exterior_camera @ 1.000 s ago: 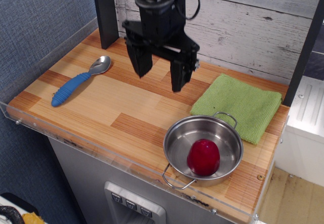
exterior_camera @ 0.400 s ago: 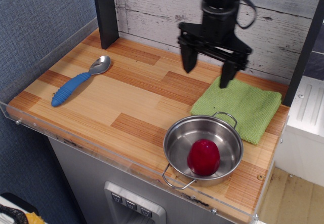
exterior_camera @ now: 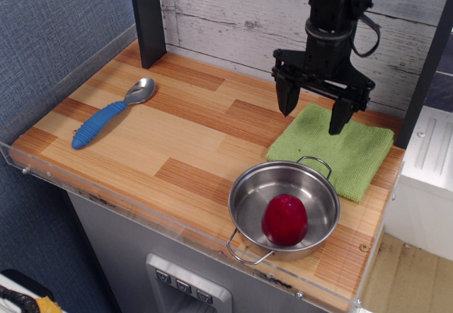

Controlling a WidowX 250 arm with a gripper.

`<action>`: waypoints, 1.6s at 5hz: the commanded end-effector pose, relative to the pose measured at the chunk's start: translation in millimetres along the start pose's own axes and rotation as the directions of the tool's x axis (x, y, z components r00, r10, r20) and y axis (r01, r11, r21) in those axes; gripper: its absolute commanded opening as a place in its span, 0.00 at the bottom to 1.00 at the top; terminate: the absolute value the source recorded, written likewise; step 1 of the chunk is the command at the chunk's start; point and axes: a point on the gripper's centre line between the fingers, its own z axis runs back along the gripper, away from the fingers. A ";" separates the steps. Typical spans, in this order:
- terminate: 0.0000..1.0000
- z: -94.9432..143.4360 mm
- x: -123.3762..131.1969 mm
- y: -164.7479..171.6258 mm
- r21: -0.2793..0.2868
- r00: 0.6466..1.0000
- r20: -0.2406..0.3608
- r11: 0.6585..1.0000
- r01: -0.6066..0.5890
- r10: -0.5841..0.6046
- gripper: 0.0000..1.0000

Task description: Move green cloth to upper right of spoon, touching the spoon.

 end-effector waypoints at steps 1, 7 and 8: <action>0.00 2.4 3.8 -19.9 -0.030 0.998 0.049 0.999 -0.036 0.038 1.00; 0.00 -52.9 -34.5 -15.4 -0.002 0.995 -0.096 1.000 0.004 -0.004 1.00; 0.00 -44.1 -35.3 11.4 0.010 0.996 -0.090 1.000 -0.007 0.008 1.00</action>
